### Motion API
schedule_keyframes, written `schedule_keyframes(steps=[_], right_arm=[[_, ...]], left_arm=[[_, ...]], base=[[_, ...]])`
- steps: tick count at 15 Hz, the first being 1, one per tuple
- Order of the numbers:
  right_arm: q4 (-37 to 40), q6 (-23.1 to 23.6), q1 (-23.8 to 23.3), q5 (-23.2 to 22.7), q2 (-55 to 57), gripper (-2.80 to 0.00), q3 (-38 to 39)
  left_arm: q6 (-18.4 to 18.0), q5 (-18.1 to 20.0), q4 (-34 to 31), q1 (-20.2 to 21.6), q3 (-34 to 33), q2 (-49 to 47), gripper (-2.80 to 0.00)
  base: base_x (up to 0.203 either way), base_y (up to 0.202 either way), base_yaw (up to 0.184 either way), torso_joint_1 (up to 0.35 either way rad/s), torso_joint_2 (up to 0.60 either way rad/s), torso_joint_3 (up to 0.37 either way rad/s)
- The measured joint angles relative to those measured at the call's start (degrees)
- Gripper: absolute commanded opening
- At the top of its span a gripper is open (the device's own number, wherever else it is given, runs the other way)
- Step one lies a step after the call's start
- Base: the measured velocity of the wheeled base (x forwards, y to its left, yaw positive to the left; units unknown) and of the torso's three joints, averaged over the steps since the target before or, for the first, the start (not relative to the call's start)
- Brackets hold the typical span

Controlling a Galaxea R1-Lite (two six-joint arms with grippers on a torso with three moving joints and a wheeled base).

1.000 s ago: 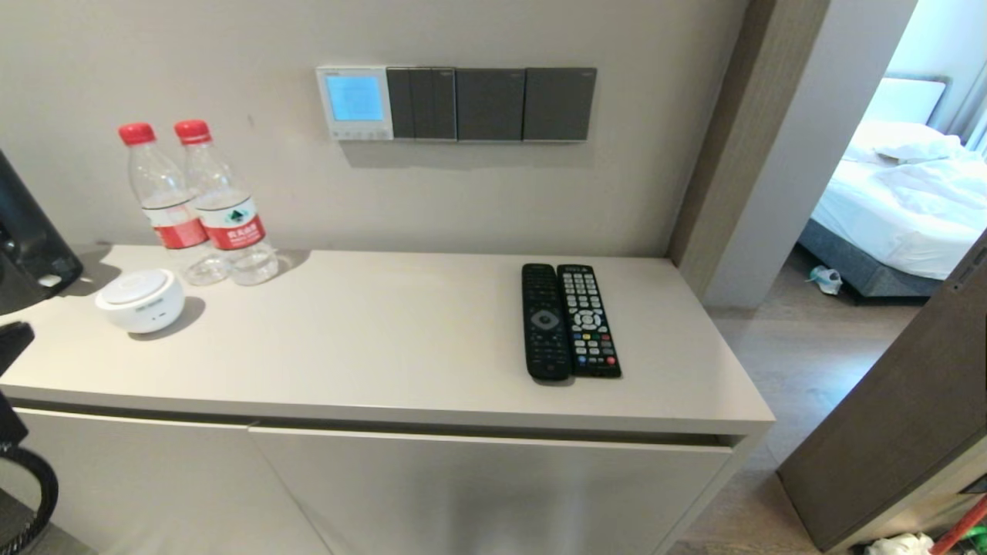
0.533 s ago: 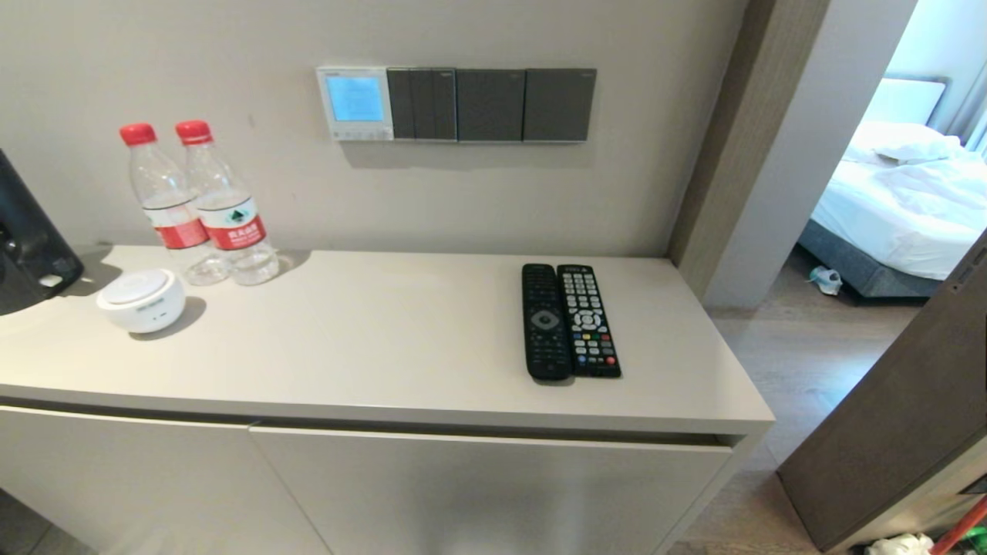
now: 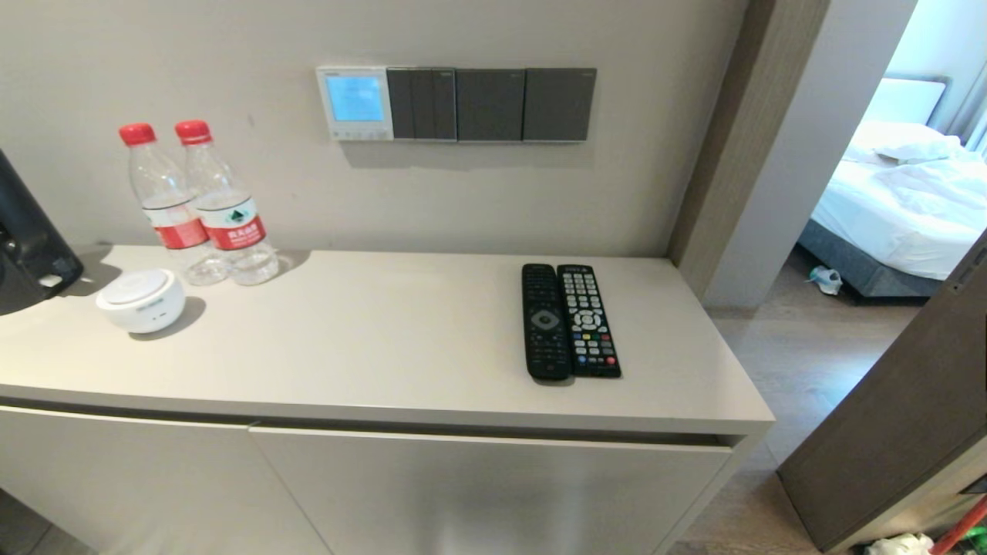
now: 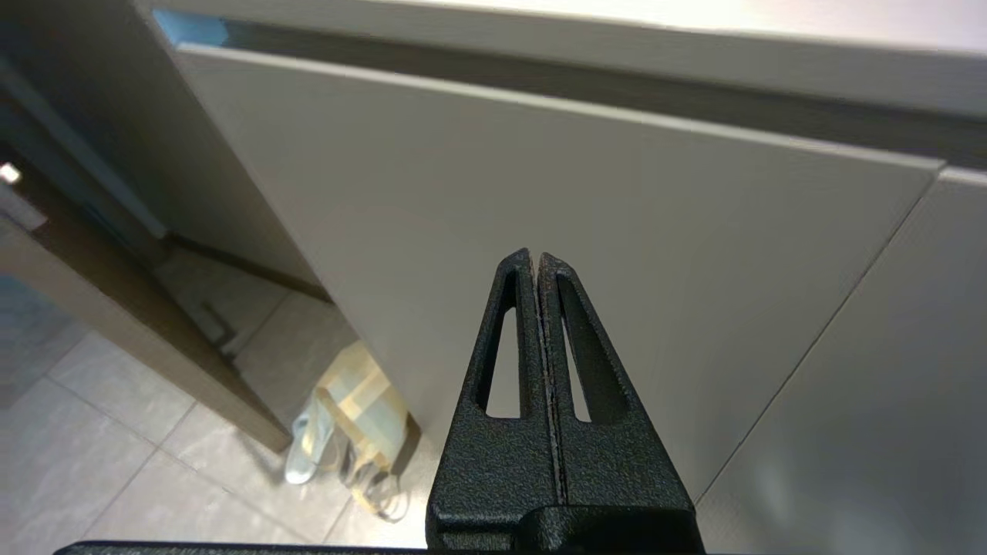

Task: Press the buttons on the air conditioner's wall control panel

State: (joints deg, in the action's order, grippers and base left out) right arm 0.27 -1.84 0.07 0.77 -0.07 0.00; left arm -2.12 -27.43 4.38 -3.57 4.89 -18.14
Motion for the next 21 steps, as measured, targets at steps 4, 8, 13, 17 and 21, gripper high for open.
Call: schedule_keyframes(steps=[4,8,13,17,21], right_arm=[[0.0,0.0,0.0,0.0,0.0,-2.8,0.0],[0.0,0.0,0.0,0.0,0.0,-2.8,0.0],[0.0,0.0,0.0,0.0,0.0,-2.8,0.0],[0.0,0.0,0.0,0.0,0.0,-2.8,0.0],[0.0,0.0,0.0,0.0,0.0,-2.8,0.0]], left_arm=[[1.2,8.1,0.2,4.7,-2.4,3.6,-2.8],[2.9,20.0,0.2,5.1,-2.7,5.4,-2.8],[2.6,26.0,-1.9,5.1,-4.5,6.6,-2.8],[2.5,26.1,-3.2,4.9,-4.8,8.2,-2.8],[2.4,26.1,-4.2,4.4,-4.8,12.8,-2.8]], base=[[0.0,0.0,0.0,0.0,0.0,0.0],[0.0,0.0,0.0,0.0,0.0,0.0],[0.0,0.0,0.0,0.0,0.0,0.0],[0.0,0.0,0.0,0.0,0.0,0.0],[0.0,0.0,0.0,0.0,0.0,0.0]])
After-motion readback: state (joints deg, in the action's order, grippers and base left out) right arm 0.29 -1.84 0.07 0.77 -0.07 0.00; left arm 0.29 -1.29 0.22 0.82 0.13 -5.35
